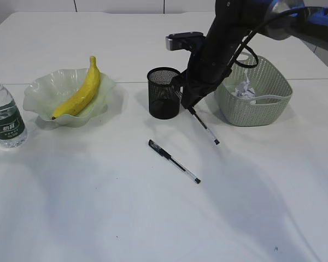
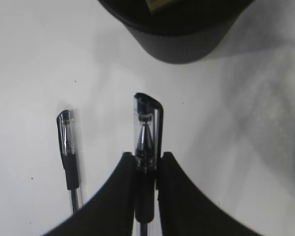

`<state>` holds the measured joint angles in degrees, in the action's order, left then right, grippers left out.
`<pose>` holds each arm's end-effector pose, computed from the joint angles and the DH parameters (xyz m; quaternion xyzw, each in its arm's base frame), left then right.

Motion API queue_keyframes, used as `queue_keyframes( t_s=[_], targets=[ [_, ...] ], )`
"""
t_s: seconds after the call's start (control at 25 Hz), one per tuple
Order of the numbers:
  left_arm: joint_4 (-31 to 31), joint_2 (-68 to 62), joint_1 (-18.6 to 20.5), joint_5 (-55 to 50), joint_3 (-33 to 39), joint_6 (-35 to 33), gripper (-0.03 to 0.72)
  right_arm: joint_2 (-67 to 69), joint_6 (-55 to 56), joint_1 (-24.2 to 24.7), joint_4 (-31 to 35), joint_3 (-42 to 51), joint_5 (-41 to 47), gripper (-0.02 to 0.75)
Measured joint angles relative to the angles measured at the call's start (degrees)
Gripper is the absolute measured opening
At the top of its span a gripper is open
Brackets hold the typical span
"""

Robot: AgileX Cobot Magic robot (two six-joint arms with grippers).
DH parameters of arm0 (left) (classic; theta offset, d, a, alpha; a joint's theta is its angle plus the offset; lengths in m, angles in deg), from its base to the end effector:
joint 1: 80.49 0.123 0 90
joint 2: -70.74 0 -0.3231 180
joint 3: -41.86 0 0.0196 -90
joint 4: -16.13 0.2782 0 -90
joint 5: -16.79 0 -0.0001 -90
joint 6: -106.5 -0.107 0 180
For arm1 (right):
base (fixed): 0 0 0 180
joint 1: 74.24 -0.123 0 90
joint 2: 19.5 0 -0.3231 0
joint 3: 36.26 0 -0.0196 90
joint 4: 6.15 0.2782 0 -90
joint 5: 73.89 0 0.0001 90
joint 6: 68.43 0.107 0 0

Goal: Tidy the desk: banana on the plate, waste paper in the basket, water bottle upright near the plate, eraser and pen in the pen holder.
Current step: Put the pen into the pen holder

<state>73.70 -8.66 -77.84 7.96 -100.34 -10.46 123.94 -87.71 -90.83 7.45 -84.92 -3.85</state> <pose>0.2860 0.0272 0.2747 -0.0955 0.8679 0.0435 0.4854 0.5362 0.1844 0.2113 -0.2790 0.9442 0.1125 0.1338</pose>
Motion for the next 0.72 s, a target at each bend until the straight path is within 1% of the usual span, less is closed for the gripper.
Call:
queue_keyframes(
  t_s=[0.56, 0.72],
  targets=[
    [0.0, 0.0, 0.0, 0.0, 0.0, 0.0, 0.237, 0.1, 2.7, 0.0, 0.0, -8.5, 0.9, 0.096],
    [0.1, 0.0, 0.0, 0.0, 0.0, 0.0, 0.236, 0.1, 2.9, 0.0, 1.2, -10.8, 0.2, 0.096]
  ],
)
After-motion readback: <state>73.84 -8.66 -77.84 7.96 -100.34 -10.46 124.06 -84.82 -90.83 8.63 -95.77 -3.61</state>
